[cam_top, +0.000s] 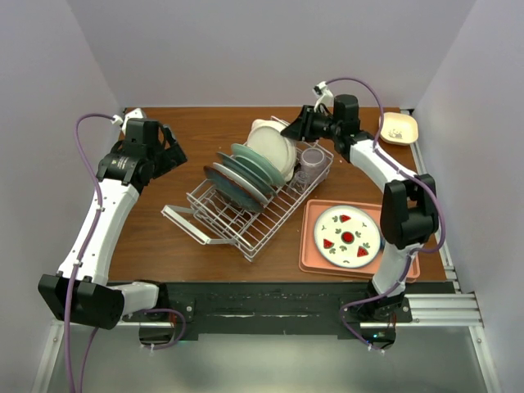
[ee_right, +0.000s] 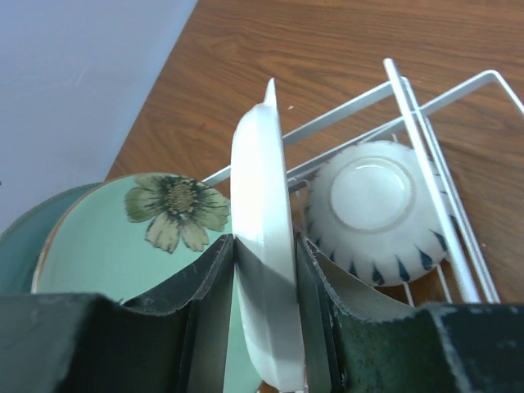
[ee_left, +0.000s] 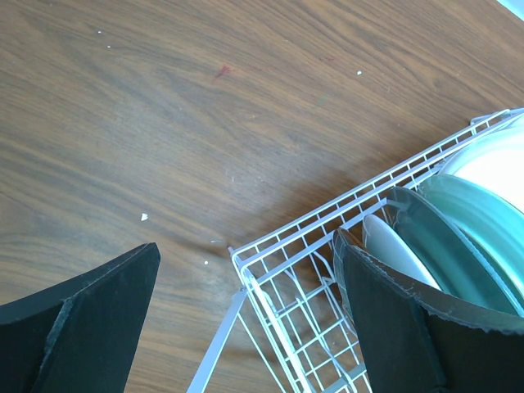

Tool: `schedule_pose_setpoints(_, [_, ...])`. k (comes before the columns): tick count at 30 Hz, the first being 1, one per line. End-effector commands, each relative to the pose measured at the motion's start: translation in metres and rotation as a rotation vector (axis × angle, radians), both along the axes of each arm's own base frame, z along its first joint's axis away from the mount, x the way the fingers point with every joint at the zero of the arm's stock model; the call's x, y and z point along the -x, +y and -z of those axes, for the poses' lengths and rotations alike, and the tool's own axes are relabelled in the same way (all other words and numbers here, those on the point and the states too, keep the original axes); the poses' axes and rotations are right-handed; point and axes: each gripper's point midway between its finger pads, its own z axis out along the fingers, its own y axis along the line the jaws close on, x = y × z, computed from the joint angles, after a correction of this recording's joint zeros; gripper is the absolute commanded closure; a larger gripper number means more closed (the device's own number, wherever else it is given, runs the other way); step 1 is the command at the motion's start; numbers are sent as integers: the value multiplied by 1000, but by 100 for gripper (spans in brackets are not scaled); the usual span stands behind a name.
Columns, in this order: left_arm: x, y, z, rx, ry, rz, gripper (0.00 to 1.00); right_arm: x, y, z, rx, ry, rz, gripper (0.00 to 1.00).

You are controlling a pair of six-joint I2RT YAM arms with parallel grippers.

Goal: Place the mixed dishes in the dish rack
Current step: Move the dish rack

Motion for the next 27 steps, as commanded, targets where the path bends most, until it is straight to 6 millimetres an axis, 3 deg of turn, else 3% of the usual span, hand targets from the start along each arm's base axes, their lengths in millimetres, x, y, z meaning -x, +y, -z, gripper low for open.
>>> schedule_pose_setpoints(1, [-5, 2, -10, -18, -44, 8, 0, 26, 25, -52, -82, -97, -101, 80])
schedule_pose_setpoints(9, [-5, 2, -8, -16, -42, 11, 0, 48, 37, -52, -85, -110, -163, 100])
schedule_pose_setpoints(27, [-6, 1, -3, -15, -34, 24, 0, 81, 37, -36, -83, -76, -208, 98])
